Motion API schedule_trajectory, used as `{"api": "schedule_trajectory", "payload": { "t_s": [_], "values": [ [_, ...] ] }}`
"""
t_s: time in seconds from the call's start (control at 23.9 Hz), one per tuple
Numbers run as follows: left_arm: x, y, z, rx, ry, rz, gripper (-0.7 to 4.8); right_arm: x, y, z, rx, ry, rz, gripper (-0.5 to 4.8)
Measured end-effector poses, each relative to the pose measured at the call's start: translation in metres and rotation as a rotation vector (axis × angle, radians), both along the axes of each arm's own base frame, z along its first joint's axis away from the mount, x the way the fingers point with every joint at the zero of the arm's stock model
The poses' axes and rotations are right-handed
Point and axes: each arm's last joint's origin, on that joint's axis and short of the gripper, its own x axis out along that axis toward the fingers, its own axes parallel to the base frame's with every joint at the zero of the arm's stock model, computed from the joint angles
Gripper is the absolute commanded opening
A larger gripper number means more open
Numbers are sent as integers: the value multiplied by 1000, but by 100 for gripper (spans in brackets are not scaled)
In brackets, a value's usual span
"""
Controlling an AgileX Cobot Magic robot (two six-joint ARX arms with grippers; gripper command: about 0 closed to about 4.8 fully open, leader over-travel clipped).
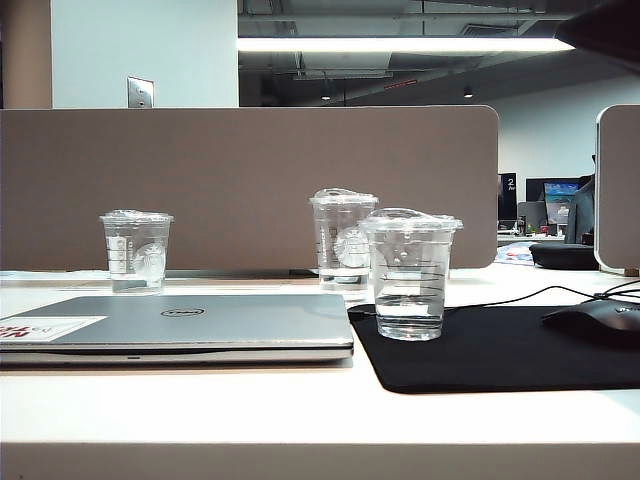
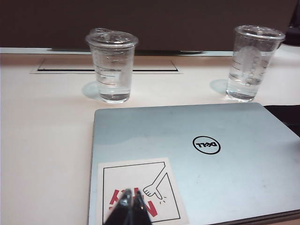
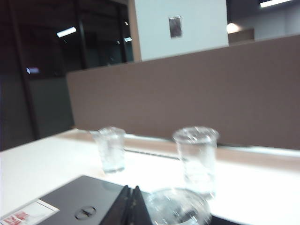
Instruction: Pick up the coffee cup on the right and place it on the right side of the laptop.
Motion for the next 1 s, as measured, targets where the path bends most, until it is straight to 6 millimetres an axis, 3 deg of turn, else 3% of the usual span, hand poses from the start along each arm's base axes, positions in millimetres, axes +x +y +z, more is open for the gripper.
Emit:
{"api": "schedule_trajectory", "payload": {
  "t_s": [0.58, 0.71, 1.0],
  "values": [
    [0, 0, 0, 0, 0, -3, -5, -43, -21, 1, 39, 55, -191, -9],
    [0, 0, 0, 0, 2, -5, -5, -39, -23, -7, 20, 142, -274, -8],
    [0, 0, 0, 0, 0, -5, -5, -39, -23, -8, 19, 146, -278, -8]
  ]
}}
